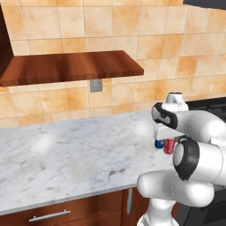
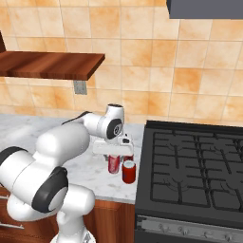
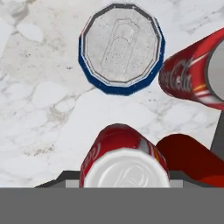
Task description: Four empty soda cans are scattered around the kitchen. Gather all the cans and cluster them next to the stove for recycling.
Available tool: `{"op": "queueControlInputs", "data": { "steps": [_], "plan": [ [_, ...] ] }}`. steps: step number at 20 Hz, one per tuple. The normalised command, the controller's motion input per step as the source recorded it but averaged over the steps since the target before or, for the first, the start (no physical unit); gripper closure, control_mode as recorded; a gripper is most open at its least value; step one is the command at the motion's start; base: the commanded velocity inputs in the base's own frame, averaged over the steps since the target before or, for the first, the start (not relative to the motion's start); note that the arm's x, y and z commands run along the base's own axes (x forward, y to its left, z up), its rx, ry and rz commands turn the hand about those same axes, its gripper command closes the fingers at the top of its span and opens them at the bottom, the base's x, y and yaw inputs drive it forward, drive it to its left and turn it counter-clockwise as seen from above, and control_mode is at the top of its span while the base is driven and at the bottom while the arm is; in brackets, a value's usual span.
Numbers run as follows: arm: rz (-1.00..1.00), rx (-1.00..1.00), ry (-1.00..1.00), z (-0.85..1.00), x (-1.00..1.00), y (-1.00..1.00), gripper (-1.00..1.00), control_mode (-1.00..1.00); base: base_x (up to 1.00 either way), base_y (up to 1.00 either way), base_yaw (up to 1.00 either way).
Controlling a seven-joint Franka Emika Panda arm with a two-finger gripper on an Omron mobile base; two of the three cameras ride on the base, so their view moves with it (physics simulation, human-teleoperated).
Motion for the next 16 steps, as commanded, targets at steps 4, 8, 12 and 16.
{"op": "queueControlInputs", "data": {
  "steps": [4, 8, 12, 16],
  "plan": [
    [0.0, 0.0, 0.0, -0.06, 0.0, 0.16, 1.0, -1.0, 0.0, 0.0, 0.0],
    [0.0, 0.0, 0.0, -0.26, 0.0, 0.16, 1.0, -1.0, 0.0, 0.0, 0.0],
    [0.0, 0.0, 0.0, -0.25, 0.0, 0.0, 1.0, -1.0, 0.0, 0.0, 0.0],
    [0.0, 0.0, 0.0, -0.32, 0.0, 0.0, 1.0, -1.0, 0.0, 0.0, 0.0]
  ]
}}
